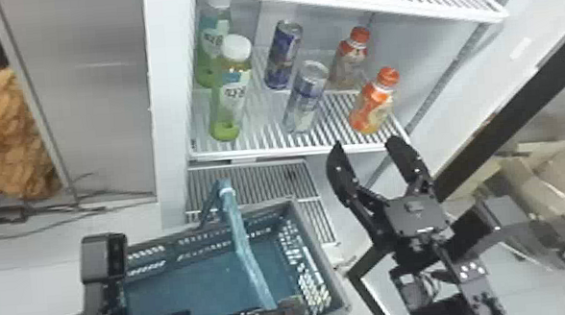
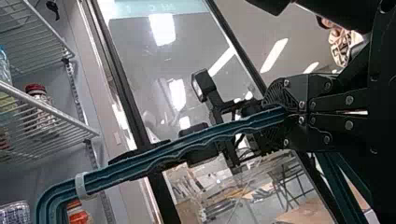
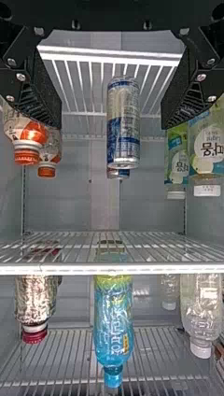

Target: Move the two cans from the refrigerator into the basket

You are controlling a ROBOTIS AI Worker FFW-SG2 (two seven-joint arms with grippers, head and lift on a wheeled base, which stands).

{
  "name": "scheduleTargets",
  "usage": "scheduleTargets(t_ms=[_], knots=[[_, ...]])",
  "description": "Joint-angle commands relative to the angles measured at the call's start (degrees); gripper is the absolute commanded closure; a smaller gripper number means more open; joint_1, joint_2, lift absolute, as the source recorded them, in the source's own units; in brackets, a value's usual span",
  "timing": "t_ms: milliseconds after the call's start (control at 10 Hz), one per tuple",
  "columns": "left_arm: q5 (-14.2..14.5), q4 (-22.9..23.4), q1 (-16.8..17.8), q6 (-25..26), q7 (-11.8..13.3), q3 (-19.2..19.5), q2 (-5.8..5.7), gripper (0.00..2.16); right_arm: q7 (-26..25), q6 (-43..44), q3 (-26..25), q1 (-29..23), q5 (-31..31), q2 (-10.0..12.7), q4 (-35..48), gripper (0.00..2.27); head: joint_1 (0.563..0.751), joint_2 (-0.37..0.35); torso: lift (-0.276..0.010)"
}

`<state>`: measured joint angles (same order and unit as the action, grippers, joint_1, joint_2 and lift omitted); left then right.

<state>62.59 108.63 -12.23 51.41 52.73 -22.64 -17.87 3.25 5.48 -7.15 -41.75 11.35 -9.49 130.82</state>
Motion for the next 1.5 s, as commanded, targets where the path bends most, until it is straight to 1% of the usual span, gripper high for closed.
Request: scheduleTargets(t_ms=[0,300,600,900,1100,1400], knots=[[0.0,0.0,0.0,-0.1,0.0,0.1,0.03,1.16,0.0,0.0,0.3,0.5,0.8,0.0,-0.7,0.23,0.695,-0.35,-0.276],[0.1,0.0,-0.1,-0.1,-0.1,0.1,0.03,1.16,0.0,0.0,1.4,2.9,0.8,-0.5,-3.3,0.23,0.695,-0.35,-0.276],[0.2,0.0,0.0,-0.2,-0.2,0.0,0.03,1.16,0.0,3.2,3.0,8.3,0.2,-1.0,-9.5,0.23,0.695,-0.35,-0.276],[0.4,0.0,0.0,-0.2,-0.3,0.1,0.11,1.16,-0.1,3.4,3.7,12.1,0.3,-1.4,-13.8,0.24,0.695,-0.35,-0.276],[0.4,0.0,0.0,-0.1,-0.3,0.2,0.11,1.16,-0.5,3.4,5.1,15.0,0.3,-1.9,-16.8,0.24,0.695,-0.35,-0.276],[0.5,0.0,0.0,-0.1,-0.4,0.2,0.11,1.16,-0.9,4.4,6.5,18.8,-0.2,-2.5,-20.2,0.19,0.695,-0.35,-0.276]])
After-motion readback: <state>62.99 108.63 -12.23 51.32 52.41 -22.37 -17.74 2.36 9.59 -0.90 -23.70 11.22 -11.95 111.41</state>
